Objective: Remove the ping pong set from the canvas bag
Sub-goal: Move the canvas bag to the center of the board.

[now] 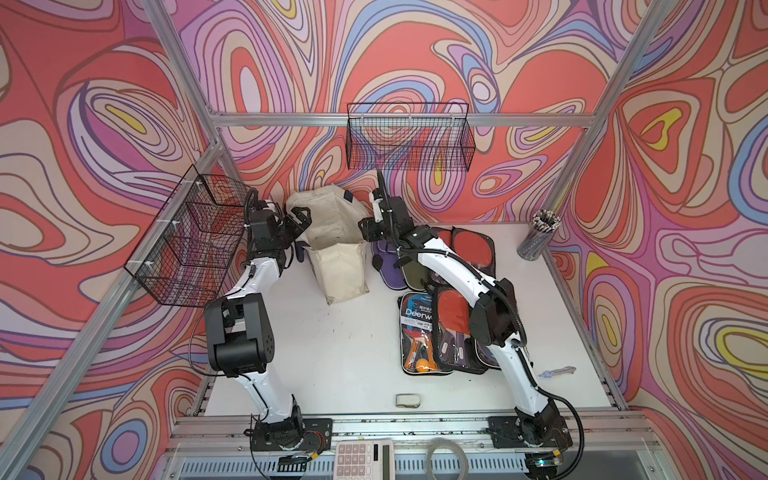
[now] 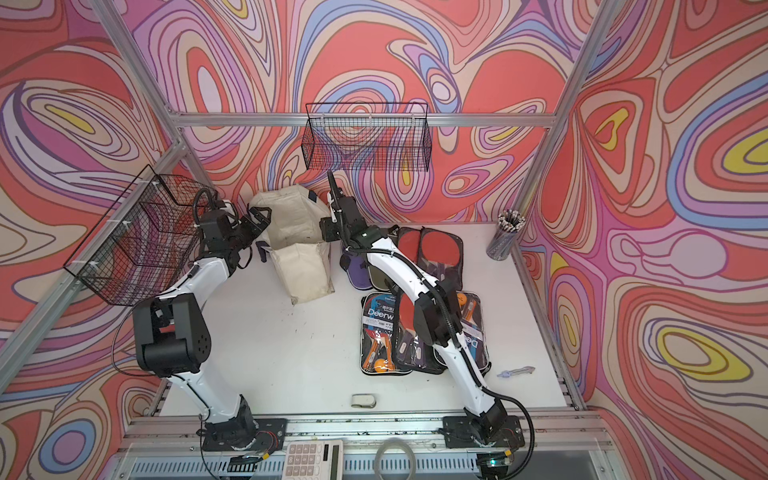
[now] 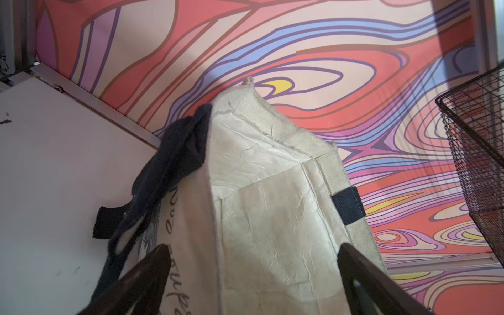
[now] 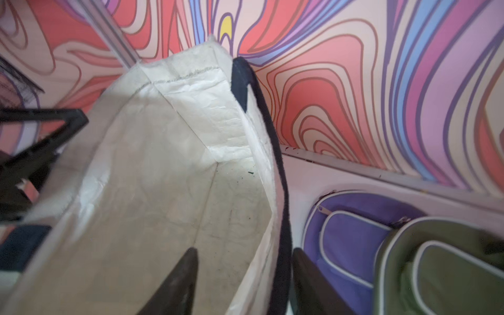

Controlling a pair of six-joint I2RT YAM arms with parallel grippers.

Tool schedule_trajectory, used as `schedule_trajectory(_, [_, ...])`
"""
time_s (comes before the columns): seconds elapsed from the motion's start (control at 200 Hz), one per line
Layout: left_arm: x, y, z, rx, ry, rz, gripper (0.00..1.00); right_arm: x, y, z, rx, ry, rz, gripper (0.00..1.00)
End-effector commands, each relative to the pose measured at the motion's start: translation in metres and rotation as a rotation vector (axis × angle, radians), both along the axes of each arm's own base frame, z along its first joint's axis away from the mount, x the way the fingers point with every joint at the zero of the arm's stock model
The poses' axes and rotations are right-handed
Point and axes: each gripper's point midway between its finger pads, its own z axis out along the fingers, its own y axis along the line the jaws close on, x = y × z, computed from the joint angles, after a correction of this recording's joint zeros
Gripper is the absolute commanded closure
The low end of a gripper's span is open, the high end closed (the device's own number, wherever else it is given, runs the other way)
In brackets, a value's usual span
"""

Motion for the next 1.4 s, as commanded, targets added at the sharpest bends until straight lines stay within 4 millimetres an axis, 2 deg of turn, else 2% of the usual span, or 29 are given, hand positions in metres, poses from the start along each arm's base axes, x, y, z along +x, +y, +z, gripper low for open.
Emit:
schedule_trajectory(0.0, [-0.007,-0.004,0.041,0.032,-0.084,-0.015,0.00,-0.006,-0.002,0.015,0.010,-0.024,0.014,0.24])
schedule_trajectory(0.07, [-0.012,-0.005,0.046,0.042,-0.089,-0.013,0.00,-0.009,-0.003,0.018,0.012,-0.030,0.015,0.18])
schedule_trajectory(0.135, [-0.015,-0.006,0.051,0.051,-0.092,-0.017,0.00,-0.010,-0.005,0.020,0.013,-0.033,0.016,0.16])
schedule_trajectory(0.721, [-0.045,-0.017,0.094,0.124,-0.098,-0.016,0.00,-0.030,-0.004,0.059,0.045,-0.084,0.046,0.14])
schedule_trajectory(1.051, [-0.081,-0.020,0.121,0.176,-0.080,0.000,0.00,-0.049,-0.013,0.077,0.058,-0.104,0.048,0.13])
schedule_trajectory(1.172, [-0.096,-0.023,0.124,0.211,-0.052,-0.002,0.00,-0.059,-0.019,0.083,0.058,-0.111,0.049,0.03])
schedule_trajectory(1.312, [-0.114,-0.025,0.130,0.268,-0.029,-0.004,0.00,-0.070,-0.032,0.093,0.058,-0.123,0.037,0.02])
schedule_trajectory(1.392, [-0.127,-0.027,0.123,0.288,0.010,-0.013,0.00,-0.076,-0.039,0.095,0.047,-0.124,0.027,0.02])
